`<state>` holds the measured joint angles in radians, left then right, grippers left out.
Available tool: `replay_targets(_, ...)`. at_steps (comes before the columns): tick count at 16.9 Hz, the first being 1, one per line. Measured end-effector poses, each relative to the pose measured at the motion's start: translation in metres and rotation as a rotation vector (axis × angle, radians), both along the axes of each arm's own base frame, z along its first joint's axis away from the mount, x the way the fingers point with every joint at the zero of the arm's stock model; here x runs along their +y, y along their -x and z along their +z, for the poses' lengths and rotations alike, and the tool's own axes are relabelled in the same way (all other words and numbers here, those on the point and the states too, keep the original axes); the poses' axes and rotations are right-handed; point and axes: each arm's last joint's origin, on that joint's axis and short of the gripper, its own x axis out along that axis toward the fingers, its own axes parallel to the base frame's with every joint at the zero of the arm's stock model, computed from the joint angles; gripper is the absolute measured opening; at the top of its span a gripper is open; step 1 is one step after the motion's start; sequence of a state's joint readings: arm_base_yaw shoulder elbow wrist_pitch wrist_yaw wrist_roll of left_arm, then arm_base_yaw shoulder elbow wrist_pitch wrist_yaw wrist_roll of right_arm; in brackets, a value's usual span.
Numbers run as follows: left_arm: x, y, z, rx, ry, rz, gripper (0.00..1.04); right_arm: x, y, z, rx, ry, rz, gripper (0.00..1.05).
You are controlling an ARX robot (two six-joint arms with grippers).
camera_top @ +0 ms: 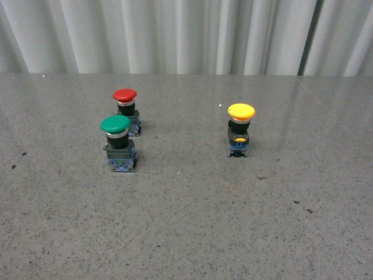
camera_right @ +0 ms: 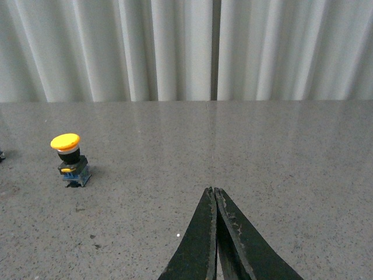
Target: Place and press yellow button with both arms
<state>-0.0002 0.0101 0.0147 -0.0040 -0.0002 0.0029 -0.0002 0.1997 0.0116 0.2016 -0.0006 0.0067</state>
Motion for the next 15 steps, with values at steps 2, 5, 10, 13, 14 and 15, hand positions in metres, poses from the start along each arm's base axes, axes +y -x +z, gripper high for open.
replay_targets(2, 0.0, 0.0, 0.0, 0.0, 0.0, 0.0, 0.98, 0.0, 0.003, -0.001, 0.009, 0.0, 0.0, 0.02)
replay_targets(5, 0.0, 0.0, 0.0, 0.0, 0.0, 0.002, 0.98, 0.0, 0.012, -0.004, 0.024, 0.0, 0.001, 0.02)
replay_targets(10, 0.0, 0.0, 0.0, 0.0, 0.0, 0.0, 0.98, 0.0, 0.013, -0.003, 0.01, 0.0, 0.0, 0.02)
replay_targets(13, 0.0, 0.0, 0.0, 0.0, 0.0, 0.0, 0.98, 0.0, 0.013, -0.003, 0.01, 0.001, 0.0, 0.08)
replay_targets(14, 0.0, 0.0, 0.0, 0.0, 0.0, 0.0, 0.98, 0.0, 0.013, -0.003, 0.01, 0.001, 0.0, 0.17)
replay_targets(15, 0.0, 0.0, 0.0, 0.0, 0.0, 0.0, 0.98, 0.0, 0.013, -0.003, 0.01, 0.001, 0.0, 0.3)
